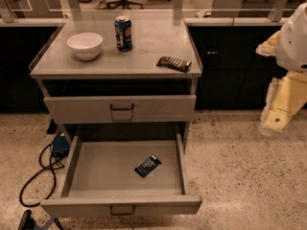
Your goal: Pick rxbar blueberry from middle drawer and place on counter
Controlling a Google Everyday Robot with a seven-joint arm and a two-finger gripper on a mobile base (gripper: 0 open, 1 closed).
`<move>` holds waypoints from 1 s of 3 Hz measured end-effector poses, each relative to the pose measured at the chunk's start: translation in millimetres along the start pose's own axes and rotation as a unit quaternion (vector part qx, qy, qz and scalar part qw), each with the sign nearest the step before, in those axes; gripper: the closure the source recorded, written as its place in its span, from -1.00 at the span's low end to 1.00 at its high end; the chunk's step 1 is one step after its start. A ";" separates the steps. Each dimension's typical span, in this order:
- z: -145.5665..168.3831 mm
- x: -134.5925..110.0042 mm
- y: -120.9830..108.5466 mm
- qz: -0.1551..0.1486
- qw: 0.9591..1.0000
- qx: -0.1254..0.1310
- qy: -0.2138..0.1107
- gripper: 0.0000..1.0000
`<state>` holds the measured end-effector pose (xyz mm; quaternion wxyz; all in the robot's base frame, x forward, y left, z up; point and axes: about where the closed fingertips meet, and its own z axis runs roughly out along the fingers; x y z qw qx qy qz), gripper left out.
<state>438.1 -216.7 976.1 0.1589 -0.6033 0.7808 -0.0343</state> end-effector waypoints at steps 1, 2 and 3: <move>0.1 0.0 0.0 0.000 1.000 0.000 0.000 -1.00; 17.1 3.9 5.8 -0.012 1.000 -0.004 -0.020 -1.00; 96.0 16.2 27.3 -0.016 0.995 -0.053 -0.079 -1.00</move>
Offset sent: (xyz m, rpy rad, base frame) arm -0.0036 -0.0011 -0.0536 0.0862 0.0029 0.0926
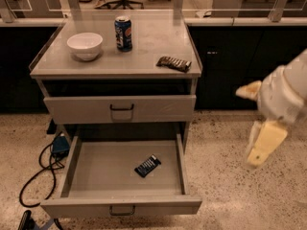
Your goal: Pick rxbar blueberry from middle drawer and place on counter
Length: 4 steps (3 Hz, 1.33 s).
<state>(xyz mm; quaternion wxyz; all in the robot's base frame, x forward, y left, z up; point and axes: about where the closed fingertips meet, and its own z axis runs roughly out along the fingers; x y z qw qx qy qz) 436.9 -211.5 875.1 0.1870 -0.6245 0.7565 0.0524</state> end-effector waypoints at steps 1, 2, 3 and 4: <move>128.2 12.4 22.4 0.017 0.995 -0.076 -0.070 -1.00; 248.2 -3.7 29.0 0.021 0.986 -0.121 -0.115 -1.00; 287.8 3.8 24.4 0.044 0.983 -0.121 -0.129 -1.00; 288.4 3.8 24.6 0.043 0.983 -0.122 -0.130 -1.00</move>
Offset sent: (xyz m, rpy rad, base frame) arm 0.0815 0.1592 -0.3957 0.4389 0.2651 0.0923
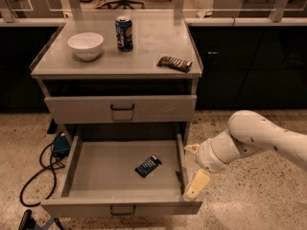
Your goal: Pick rxbar blueberry from middle drawer and place on counter
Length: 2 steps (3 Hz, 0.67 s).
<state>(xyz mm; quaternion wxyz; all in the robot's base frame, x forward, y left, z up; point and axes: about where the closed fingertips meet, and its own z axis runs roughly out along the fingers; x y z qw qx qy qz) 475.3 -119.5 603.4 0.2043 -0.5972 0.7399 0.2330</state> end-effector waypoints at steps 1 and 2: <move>7.3 -27.6 -15.4 -0.056 0.998 -0.021 -0.019 -1.00; 19.8 -71.9 -51.8 -0.121 0.991 -0.050 -0.035 -1.00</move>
Offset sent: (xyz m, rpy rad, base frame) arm 0.1381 0.1090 0.0475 0.1341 -0.1515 0.4187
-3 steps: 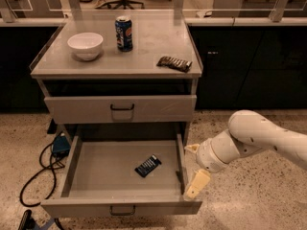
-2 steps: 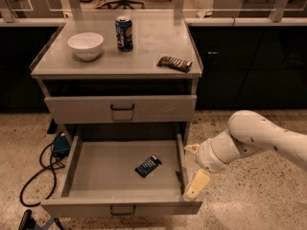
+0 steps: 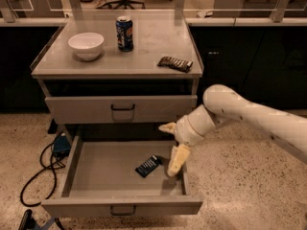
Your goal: Pick rxbar blueberry from middle drawer and place on counter
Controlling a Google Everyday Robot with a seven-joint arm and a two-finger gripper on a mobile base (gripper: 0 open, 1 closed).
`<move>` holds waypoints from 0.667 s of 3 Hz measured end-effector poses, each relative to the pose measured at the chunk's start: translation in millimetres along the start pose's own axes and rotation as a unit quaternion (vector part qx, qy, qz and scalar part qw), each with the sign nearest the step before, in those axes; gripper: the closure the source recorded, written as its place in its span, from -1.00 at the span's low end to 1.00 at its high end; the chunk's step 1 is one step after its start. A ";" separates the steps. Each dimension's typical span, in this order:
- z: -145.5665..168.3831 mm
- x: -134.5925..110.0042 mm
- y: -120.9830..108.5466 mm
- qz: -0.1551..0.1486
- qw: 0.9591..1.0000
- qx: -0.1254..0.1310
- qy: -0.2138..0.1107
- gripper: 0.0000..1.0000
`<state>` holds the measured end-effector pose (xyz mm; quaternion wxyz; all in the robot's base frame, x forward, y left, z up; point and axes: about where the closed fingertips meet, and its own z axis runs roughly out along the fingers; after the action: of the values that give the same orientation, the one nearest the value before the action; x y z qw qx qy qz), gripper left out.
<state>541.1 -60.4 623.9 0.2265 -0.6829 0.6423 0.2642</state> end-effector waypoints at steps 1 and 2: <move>4.4 -26.9 -39.0 -0.041 0.999 -0.002 -0.017 -1.00; 4.5 -26.9 -39.0 -0.041 0.999 -0.002 -0.017 -1.00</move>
Offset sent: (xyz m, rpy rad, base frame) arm 0.0288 0.0222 0.0080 0.0312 -0.0323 0.0602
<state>578.7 -34.2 636.9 0.2465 -0.7046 0.6094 0.2674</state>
